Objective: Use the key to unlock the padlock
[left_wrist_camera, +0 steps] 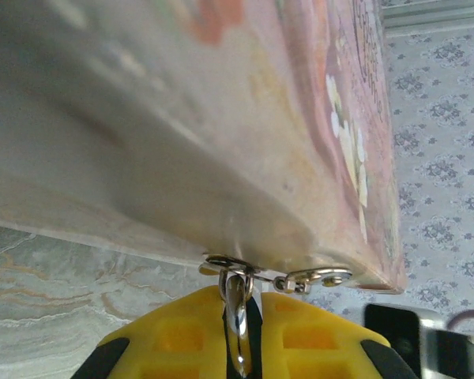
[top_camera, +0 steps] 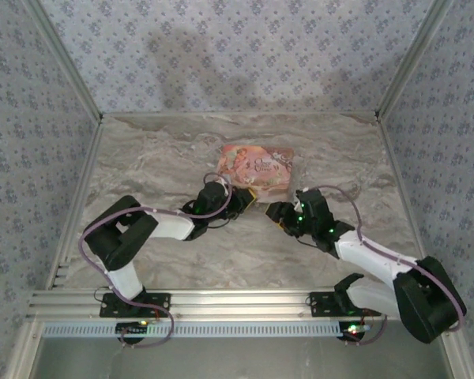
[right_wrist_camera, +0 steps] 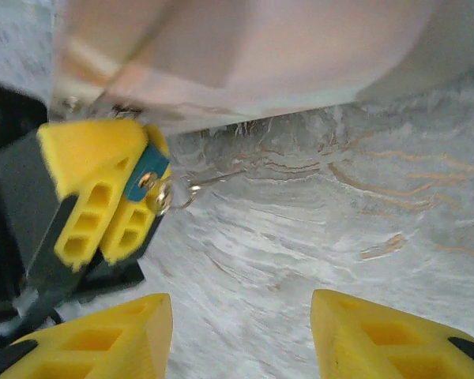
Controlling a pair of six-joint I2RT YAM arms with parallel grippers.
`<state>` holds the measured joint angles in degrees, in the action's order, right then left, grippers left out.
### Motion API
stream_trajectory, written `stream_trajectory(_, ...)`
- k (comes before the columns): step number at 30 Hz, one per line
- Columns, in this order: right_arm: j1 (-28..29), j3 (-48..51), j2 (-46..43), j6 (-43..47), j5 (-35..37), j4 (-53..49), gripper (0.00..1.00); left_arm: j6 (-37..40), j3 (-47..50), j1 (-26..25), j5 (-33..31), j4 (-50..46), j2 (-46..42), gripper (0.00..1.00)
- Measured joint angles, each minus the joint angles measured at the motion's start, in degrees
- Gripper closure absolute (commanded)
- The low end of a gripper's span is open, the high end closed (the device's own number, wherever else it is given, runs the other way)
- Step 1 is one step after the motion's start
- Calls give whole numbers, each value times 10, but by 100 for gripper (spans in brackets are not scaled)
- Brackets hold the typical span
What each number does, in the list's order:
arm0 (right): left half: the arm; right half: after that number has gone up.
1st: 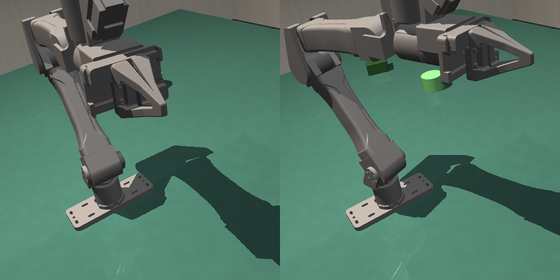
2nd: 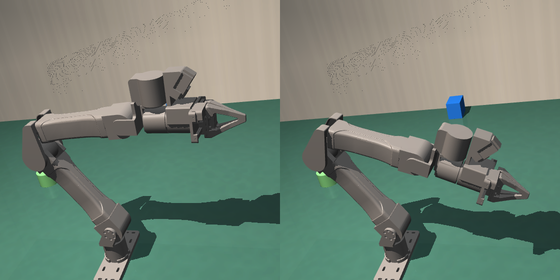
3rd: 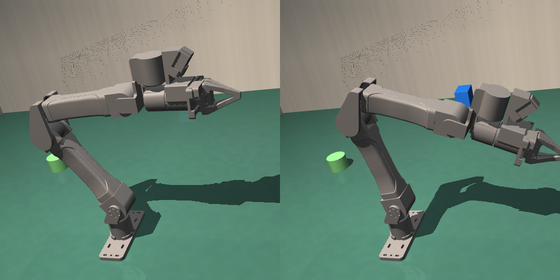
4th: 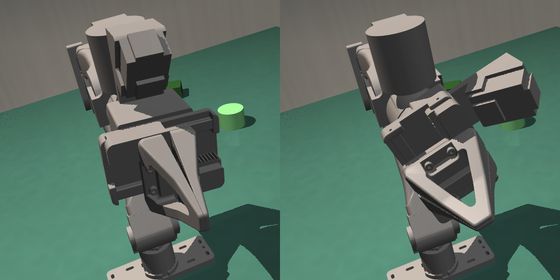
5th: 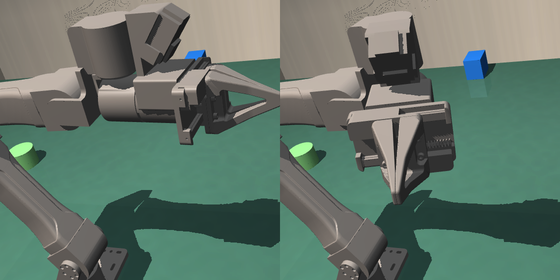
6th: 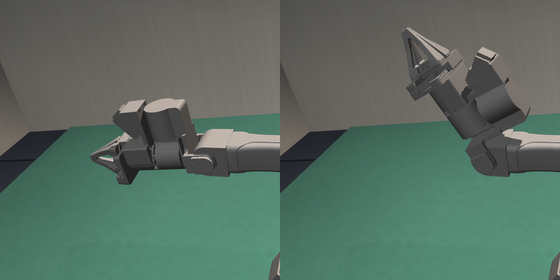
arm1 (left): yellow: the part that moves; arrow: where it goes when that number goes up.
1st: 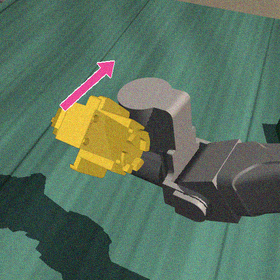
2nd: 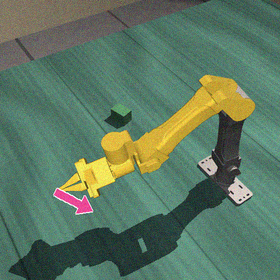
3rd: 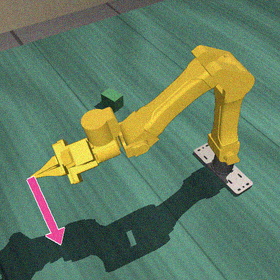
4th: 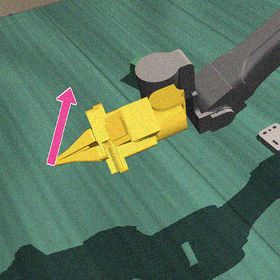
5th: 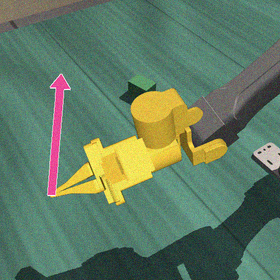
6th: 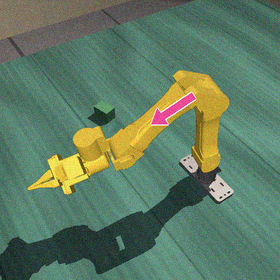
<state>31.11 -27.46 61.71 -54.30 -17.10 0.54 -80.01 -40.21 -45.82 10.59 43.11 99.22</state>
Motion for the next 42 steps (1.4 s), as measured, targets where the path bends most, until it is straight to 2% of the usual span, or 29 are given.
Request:
stream_trajectory(6,3,-66,-8,160,3,-73,46,0,0,1,6,-26,-14,99)
stream_trajectory(14,39,-107,56,269,13,-82,48,0,-7,2,12,-31,-24,99)
stream_trajectory(27,80,-154,98,364,89,-85,49,0,-17,6,23,-31,-24,99)
stream_trajectory(35,80,-176,125,394,105,-90,53,0,-18,8,28,-31,-25,99)
stream_trajectory(37,80,-182,132,400,107,-90,57,0,-18,8,29,-31,-25,99)
stream_trajectory(42,80,-193,145,414,110,-92,57,0,-18,8,30,-31,-25,99)
